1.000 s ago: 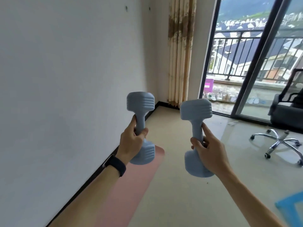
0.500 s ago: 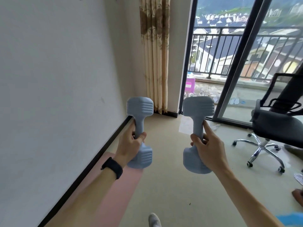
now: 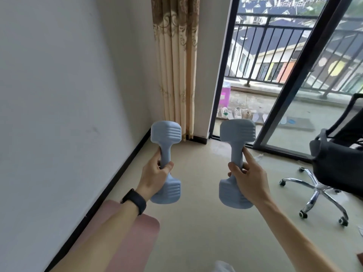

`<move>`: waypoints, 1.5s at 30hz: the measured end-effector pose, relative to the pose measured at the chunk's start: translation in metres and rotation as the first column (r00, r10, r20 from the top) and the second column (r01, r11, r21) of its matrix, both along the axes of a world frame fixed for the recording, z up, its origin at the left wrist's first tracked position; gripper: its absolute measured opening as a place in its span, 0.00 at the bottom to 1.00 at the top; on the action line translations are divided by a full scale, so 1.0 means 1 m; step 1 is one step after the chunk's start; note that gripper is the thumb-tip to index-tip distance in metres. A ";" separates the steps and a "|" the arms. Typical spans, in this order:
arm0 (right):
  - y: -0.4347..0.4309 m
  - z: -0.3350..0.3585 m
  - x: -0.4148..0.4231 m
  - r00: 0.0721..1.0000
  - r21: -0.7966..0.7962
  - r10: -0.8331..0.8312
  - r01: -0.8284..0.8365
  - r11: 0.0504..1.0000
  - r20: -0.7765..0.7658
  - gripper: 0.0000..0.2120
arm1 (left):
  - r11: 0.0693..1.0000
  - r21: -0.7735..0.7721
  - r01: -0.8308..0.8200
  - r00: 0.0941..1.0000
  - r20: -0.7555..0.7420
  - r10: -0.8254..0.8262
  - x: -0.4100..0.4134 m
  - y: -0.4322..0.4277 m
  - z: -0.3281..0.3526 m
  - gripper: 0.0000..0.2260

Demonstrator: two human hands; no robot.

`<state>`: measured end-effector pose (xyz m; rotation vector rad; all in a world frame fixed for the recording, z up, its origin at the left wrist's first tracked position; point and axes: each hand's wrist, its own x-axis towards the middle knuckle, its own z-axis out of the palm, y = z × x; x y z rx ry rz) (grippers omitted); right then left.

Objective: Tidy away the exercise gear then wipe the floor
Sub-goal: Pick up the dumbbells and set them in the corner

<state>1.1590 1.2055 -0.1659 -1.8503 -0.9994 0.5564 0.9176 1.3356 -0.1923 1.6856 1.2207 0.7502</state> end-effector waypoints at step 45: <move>0.740 -0.568 0.327 0.902 -0.713 -0.288 -0.031 0.701 -0.322 0.21 | 0.730 -0.677 0.096 0.749 -0.434 -0.501 0.443 0.729 -0.535 0.18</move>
